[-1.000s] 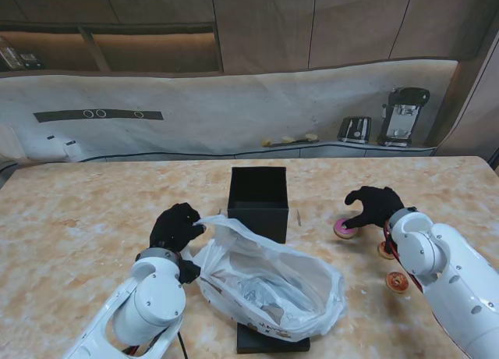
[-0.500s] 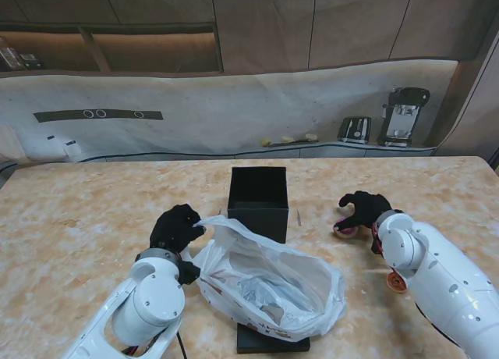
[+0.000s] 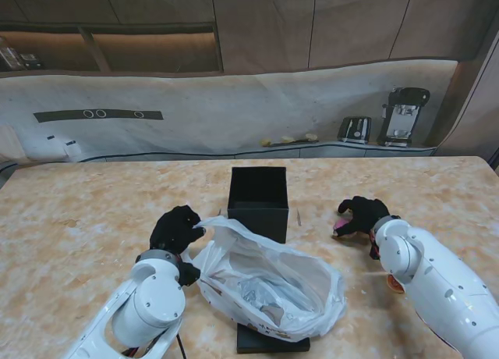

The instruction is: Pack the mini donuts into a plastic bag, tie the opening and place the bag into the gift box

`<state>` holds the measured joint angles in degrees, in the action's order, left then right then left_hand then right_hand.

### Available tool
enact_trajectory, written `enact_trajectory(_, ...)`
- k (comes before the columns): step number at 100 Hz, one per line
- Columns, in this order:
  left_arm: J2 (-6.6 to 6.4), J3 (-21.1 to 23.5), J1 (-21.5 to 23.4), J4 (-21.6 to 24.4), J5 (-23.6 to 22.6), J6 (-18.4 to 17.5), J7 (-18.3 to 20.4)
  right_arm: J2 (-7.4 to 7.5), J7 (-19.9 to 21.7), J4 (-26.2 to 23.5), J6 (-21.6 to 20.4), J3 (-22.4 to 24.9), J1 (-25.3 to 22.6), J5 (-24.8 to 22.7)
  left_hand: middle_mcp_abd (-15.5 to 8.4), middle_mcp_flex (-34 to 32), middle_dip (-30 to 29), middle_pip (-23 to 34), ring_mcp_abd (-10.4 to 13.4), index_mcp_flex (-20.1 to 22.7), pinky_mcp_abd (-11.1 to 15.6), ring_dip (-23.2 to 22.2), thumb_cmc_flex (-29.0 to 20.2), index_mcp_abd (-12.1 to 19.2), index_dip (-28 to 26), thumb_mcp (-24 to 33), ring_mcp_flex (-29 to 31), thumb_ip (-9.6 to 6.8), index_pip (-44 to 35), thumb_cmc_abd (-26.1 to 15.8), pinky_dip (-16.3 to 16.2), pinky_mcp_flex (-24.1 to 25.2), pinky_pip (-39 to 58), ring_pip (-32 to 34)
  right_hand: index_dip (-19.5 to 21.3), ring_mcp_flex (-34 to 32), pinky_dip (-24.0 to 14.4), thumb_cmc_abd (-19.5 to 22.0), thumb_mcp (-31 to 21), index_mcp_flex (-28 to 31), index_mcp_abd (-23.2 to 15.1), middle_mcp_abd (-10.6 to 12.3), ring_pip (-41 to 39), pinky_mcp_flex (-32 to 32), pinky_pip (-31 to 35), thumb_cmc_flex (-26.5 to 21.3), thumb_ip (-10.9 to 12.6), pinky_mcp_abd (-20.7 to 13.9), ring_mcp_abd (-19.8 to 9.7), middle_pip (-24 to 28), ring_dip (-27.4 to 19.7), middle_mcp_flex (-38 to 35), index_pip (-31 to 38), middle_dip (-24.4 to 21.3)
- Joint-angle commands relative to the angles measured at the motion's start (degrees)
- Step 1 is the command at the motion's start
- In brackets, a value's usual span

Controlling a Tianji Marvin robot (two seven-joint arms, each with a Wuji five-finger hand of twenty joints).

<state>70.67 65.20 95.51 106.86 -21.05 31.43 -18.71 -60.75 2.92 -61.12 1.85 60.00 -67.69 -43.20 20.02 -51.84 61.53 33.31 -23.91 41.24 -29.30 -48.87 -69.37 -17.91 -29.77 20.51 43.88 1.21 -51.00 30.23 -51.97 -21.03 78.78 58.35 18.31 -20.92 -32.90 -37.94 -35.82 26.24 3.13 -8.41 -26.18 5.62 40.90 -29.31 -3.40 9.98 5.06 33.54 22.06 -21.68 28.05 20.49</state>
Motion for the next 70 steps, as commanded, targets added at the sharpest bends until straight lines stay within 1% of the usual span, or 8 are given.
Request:
enact_trajectory(1,0.18,-0.2,0.3,0.4,0.1,0.1,0.7,-0.39,0.7,1.0,-0.4,-0.5,-0.6,0.2,-0.2,-0.3,0.6,0.5,-0.6,-0.7,-0.8,-1.1,-1.3,-0.3,0.3,0.4,-0.1,-0.6,-1.4,1.2,-1.4,0.2,0.6,1.1,0.4,2.1,-0.9,-1.4,0.3,-0.5,0.7,1.0,-0.4,-0.8,0.8,-0.2,0.5,-0.7,-1.1,0.1,1.4,1.5,0.4,2.4)
enact_trajectory(16,0.13,-0.4,0.2,0.3,0.1,0.1,0.8,-0.56,0.0,1.8,-0.1,-1.2,-0.3,0.7,-0.2,-0.4,0.6,0.8,-0.6,-0.7,-0.6,-1.5,-1.0,-0.3,0.3,0.6,0.0,-0.8,-1.5,1.1,-2.1,-0.1,1.0,1.7,0.4,2.0,-1.1,-1.8,0.1,-0.7,0.6,1.0,-0.5,-0.7,1.4,-1.0,0.6,-0.4,-1.0,-0.2,1.4,1.6,0.4,2.2)
enact_trajectory(25,0.09,-0.4,0.1,0.3,0.0,0.1,0.9,-0.67,-0.4,2.2,0.3,-1.8,-0.3,0.8,-0.1,-0.4,0.6,0.8,-0.6,-0.7,-0.6,-1.6,-1.0,-0.3,0.3,0.7,0.0,-0.9,-1.6,1.2,-2.3,-0.2,1.1,1.7,0.7,1.7,-1.6,-3.0,-0.4,-0.5,0.6,0.9,-1.7,-0.3,2.5,-3.0,0.5,-0.5,-0.9,0.6,2.1,1.6,0.9,2.7)
enact_trajectory(38,0.08,-0.4,0.1,0.3,-0.2,0.1,0.9,-0.84,-1.8,3.5,0.5,-3.0,-0.1,0.6,-0.2,-0.3,0.7,0.9,-0.6,-0.8,-0.5,-1.8,-1.0,-0.3,0.3,0.9,-0.2,-0.96,-1.7,1.2,-2.5,0.0,1.0,1.8,2.1,2.9,-1.8,-4.3,-1.6,-0.3,-0.5,1.2,-6.1,-2.4,4.2,-4.9,0.3,-1.4,-1.0,4.0,4.9,2.6,3.1,5.4)
enact_trajectory(49,0.08,-0.4,0.2,0.4,-0.2,0.3,1.0,-1.04,-3.6,4.4,0.6,-3.8,0.0,0.4,-0.1,-0.2,0.7,0.9,-0.7,-0.8,-0.5,-1.9,-1.0,-0.3,0.4,1.0,-0.4,-0.95,-1.7,1.2,-2.7,0.1,0.9,1.7,4.9,3.5,-4.4,-5.8,-3.7,0.6,-1.8,1.5,-12.5,-2.6,10.4,-6.7,0.1,-2.9,-1.1,7.8,8.6,2.9,6.5,8.9)
enact_trajectory(59,0.04,-0.3,0.3,0.5,-0.3,0.3,1.0,-1.22,-4.9,5.0,1.0,-4.3,0.0,0.2,-0.2,-0.1,0.8,0.9,-0.7,-0.8,-0.5,-1.9,-1.0,-0.3,0.4,1.1,-0.5,-0.99,-1.7,1.3,-2.8,0.3,0.8,1.7,8.6,3.1,-6.8,-7.9,-7.4,1.9,-3.1,2.0,-18.7,-1.8,18.3,-8.2,-0.2,-4.6,-1.0,11.4,12.2,2.5,10.6,12.3)
enact_trajectory(66,-0.01,-0.3,0.3,0.5,-0.4,0.1,1.1,-1.38,-5.5,5.4,1.7,-4.7,0.0,0.3,-0.2,-0.1,0.9,1.0,-0.5,-1.0,-0.4,-2.1,-0.8,-0.1,0.3,1.1,-0.4,-0.99,-1.8,1.2,-3.0,0.2,0.8,1.9,10.8,2.8,-8.5,-12.1,-15.6,2.3,-3.6,2.2,-23.2,-0.5,24.3,-7.4,-1.5,-6.3,-1.0,13.9,15.0,2.1,12.9,15.1)
enact_trajectory(70,0.0,-0.3,0.3,0.4,-0.4,0.0,1.0,-1.47,-5.7,5.4,1.9,-4.9,0.0,0.4,0.0,-0.2,1.0,1.2,-0.4,-1.0,-0.2,-2.3,-0.8,-0.3,0.3,1.2,-0.3,-1.01,-1.9,1.2,-3.2,0.0,1.0,2.2,11.9,2.3,-9.7,-13.4,-18.6,2.6,-4.1,2.4,-25.8,0.9,27.7,-7.1,-2.2,-7.6,-0.9,15.5,16.6,1.6,14.2,16.5)
